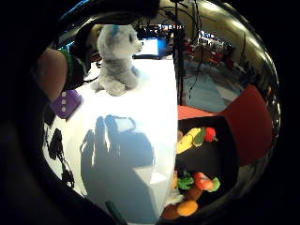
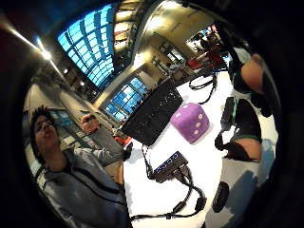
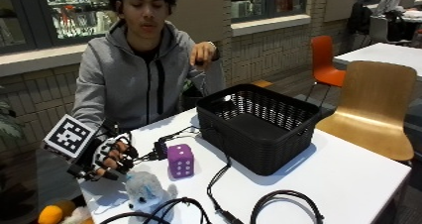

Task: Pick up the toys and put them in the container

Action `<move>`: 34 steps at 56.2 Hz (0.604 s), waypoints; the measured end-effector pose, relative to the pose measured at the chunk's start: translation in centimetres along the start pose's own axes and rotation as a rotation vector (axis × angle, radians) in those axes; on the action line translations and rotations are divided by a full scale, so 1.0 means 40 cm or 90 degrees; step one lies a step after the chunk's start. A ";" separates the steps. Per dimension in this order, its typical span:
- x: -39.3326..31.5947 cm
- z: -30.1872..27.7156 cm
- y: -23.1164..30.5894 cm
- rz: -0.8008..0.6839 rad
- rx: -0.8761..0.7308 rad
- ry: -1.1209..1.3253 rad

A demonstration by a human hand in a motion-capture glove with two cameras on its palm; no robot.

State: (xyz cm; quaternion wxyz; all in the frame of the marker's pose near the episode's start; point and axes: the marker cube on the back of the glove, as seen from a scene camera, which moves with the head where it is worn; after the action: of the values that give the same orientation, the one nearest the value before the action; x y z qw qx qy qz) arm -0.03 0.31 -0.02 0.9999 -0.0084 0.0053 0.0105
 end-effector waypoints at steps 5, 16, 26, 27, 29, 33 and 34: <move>0.001 0.001 0.008 0.019 -0.017 0.019; -0.007 0.015 0.011 0.001 -0.062 0.058; -0.022 0.039 0.012 -0.004 -0.079 0.054; -0.026 0.041 0.015 -0.003 -0.086 0.053; -0.035 0.045 0.022 0.001 -0.101 0.049; -0.049 0.054 0.026 -0.002 -0.120 0.042; -0.053 0.057 0.026 -0.004 -0.121 0.041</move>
State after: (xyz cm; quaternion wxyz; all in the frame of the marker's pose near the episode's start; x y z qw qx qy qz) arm -2.14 1.34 2.26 0.9939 -0.1035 0.0365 0.0076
